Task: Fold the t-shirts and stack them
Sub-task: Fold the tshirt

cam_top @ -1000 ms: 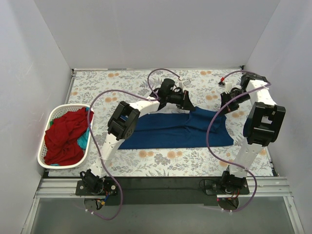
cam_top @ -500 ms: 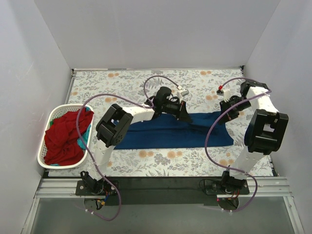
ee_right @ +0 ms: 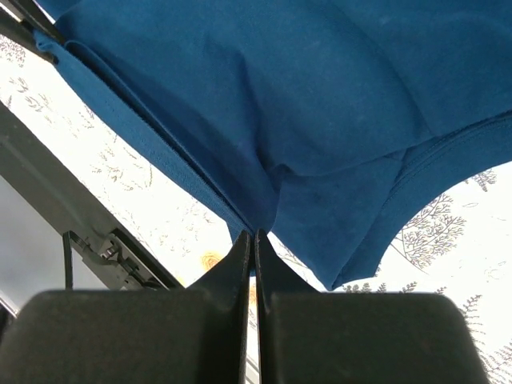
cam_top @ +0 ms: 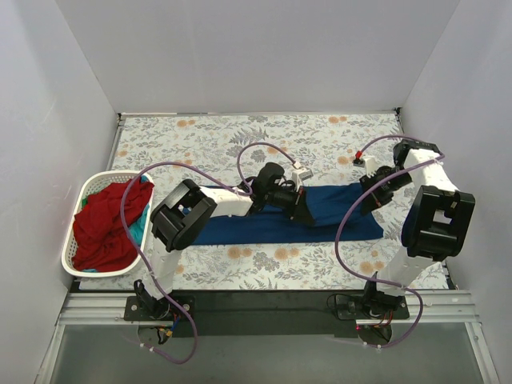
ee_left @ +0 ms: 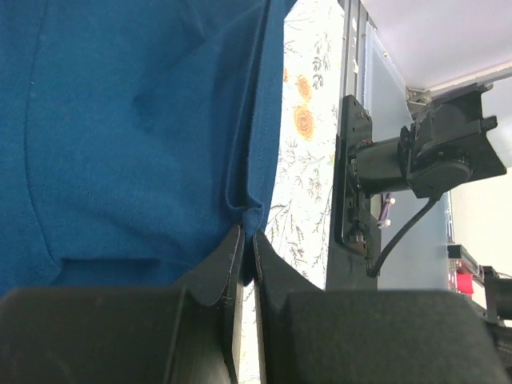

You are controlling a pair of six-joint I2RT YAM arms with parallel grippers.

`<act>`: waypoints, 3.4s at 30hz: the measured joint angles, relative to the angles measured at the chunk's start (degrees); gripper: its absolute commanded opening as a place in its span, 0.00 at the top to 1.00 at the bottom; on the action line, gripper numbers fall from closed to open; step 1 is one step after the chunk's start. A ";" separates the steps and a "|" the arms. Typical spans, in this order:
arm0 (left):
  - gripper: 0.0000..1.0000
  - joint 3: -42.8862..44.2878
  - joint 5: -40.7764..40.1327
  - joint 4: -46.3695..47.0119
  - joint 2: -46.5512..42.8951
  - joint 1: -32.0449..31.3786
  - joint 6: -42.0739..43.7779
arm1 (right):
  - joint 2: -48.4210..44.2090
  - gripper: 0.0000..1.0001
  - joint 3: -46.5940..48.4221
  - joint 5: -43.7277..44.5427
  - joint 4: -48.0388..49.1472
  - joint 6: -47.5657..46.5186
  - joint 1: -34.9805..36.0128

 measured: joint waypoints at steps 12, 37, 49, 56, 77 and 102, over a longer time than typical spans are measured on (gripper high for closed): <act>0.99 2.86 -3.30 0.11 0.28 2.62 -2.71 | 8.74 0.99 9.60 -1.90 -0.35 1.07 0.09; 0.67 12.66 -10.84 -21.03 6.43 6.91 5.25 | 18.73 0.54 17.73 7.48 6.21 9.20 2.91; 0.64 8.28 -10.95 -27.28 -7.50 8.72 11.63 | 9.16 0.64 11.85 8.31 6.75 11.32 4.13; 0.65 10.82 -11.10 -37.29 -5.01 13.42 14.32 | 11.04 0.65 7.15 8.87 8.63 12.76 8.33; 0.66 7.30 -17.88 -55.47 -7.37 29.44 28.26 | 44.83 0.60 55.95 29.27 8.04 13.20 13.94; 0.71 -2.03 -26.64 -51.80 -12.35 24.13 47.32 | 14.56 0.40 33.90 24.41 20.59 21.29 9.07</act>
